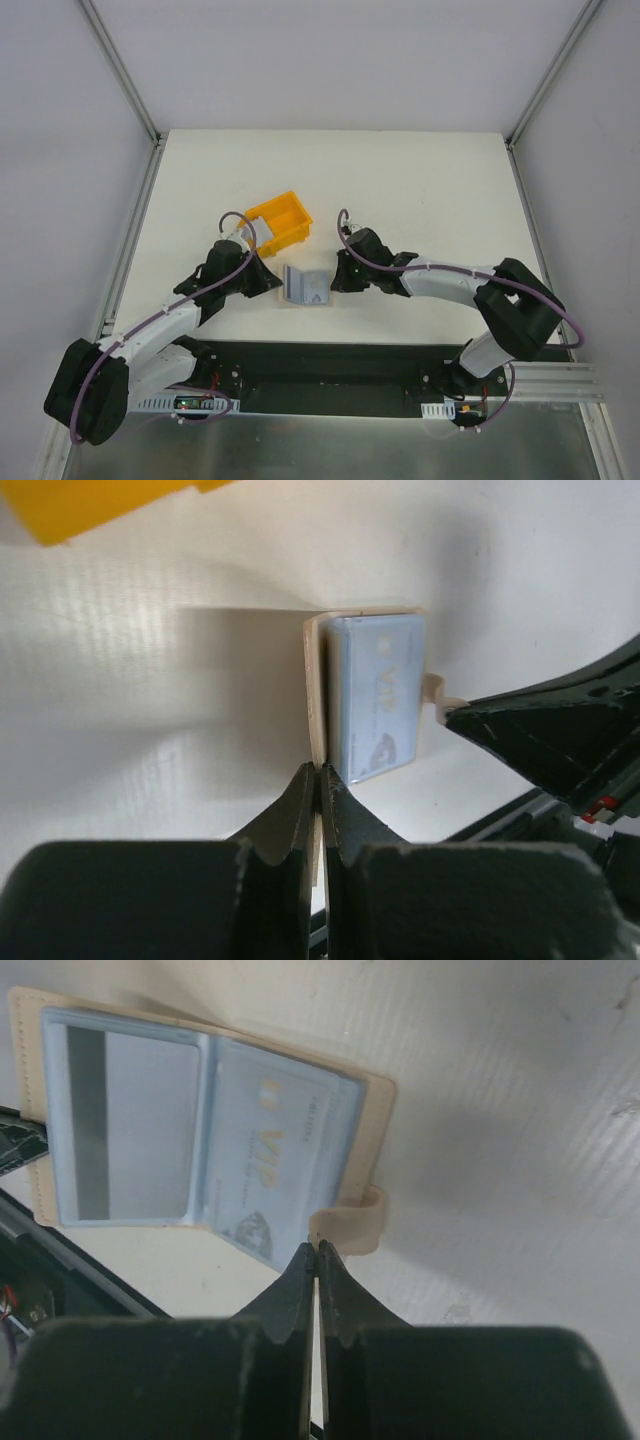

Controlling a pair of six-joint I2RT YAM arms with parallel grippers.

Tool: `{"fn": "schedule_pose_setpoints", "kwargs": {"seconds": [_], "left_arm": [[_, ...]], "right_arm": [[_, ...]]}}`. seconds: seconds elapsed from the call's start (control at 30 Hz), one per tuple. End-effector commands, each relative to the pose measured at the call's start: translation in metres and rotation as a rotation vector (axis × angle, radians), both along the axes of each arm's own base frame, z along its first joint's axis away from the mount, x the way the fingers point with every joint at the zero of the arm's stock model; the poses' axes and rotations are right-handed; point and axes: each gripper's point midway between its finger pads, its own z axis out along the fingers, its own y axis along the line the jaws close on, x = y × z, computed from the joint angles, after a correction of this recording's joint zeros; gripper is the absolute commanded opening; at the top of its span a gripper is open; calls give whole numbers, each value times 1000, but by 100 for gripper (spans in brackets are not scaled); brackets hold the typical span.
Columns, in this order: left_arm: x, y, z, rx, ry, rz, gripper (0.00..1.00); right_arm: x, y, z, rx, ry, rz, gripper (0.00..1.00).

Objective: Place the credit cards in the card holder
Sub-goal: Close the card holder at the center of the board.

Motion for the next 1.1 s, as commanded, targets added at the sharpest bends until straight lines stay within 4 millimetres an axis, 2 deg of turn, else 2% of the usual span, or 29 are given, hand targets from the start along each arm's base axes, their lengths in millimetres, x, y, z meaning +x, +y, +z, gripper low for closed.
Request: {"fn": "schedule_pose_setpoints", "kwargs": {"seconds": [0.0,0.3,0.57,0.73,0.83,0.97,1.07], "left_arm": [[-7,-31,19,-1,-41,-185,0],[-10,-79,22,29,-1,-324,0],[-11,-119,10,36,90,-389,1],[-23,-144,-6,-4,178,-430,14],[-29,-155,-9,-30,187,-459,23],[-32,-156,-11,-26,182,-459,30],[-27,-151,2,-24,113,-447,37]], "right_arm": [[-4,25,30,180,-40,-5,1],[-2,9,44,226,-127,-90,1],[-1,-23,38,218,-192,-215,1],[-3,-32,35,214,-209,-238,1],[-2,-36,37,217,-225,-250,1],[2,-41,40,212,-254,-267,2],[2,-41,40,207,-257,-260,2]]}}
